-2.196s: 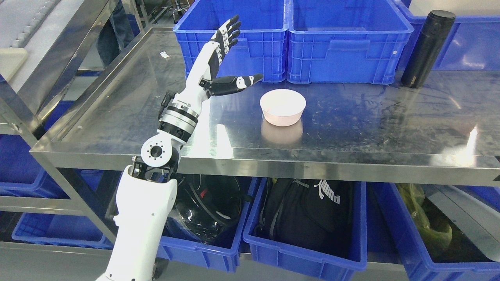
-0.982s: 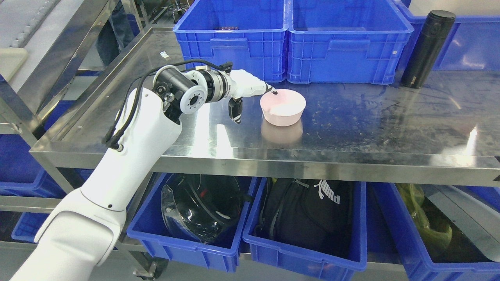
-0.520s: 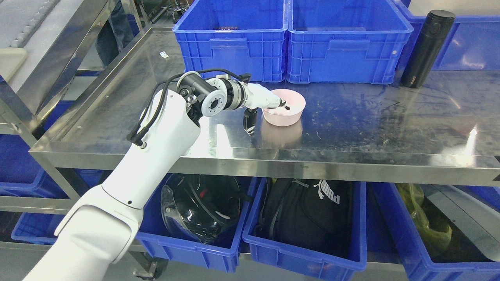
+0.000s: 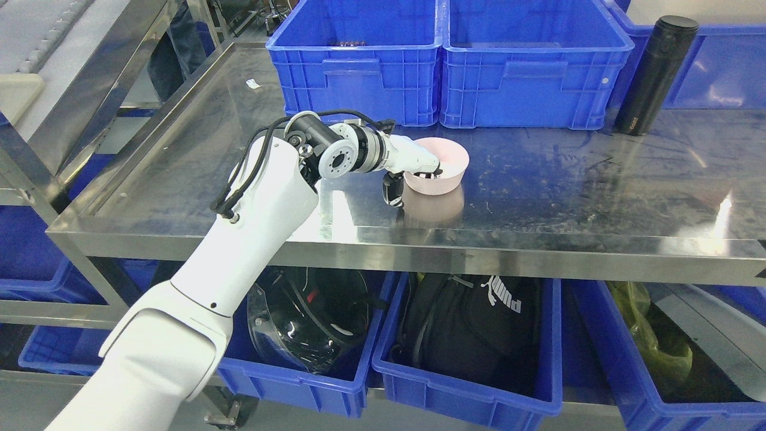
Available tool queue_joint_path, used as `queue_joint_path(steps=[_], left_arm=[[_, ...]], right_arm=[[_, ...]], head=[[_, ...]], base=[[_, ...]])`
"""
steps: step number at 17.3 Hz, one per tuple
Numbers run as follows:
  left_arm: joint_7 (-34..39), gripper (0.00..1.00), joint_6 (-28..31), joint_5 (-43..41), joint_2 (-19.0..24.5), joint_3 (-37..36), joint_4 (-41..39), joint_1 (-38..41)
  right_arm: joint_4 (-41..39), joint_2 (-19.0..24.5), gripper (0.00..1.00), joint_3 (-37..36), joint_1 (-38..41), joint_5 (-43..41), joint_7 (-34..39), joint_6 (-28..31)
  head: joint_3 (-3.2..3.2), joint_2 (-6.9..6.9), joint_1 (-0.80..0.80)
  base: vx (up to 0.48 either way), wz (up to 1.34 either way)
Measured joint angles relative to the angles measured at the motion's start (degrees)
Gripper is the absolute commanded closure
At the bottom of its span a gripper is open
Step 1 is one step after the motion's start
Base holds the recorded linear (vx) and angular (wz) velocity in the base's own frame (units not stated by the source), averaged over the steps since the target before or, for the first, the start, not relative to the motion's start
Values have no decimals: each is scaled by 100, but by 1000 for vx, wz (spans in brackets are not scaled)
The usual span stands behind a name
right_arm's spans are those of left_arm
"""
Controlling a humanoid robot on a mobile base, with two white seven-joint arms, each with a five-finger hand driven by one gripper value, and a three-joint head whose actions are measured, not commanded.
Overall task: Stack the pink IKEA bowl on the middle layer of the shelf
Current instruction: 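Hook the left hand fingers over the pink bowl's rim and grip, then lift the pink bowl off the shelf with the left hand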
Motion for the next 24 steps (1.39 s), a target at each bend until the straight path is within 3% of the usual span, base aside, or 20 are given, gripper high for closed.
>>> queue_joint_path(steps=[5, 14, 24], left_arm=[[-132, 100, -639, 8, -97, 435, 182, 35], [-86, 100, -2014, 75, -442, 1972, -27, 215], [-144, 100, -2719, 873, -591, 3027, -756, 598]], right_arm=[[0, 0, 0, 0, 0, 0, 0, 0], [0, 0, 0, 0, 0, 0, 0, 0], [0, 0, 0, 0, 0, 0, -1, 0]], head=[[0, 0, 0], [0, 0, 0], [0, 0, 0]], base=[[3, -13], [0, 3], [6, 58]])
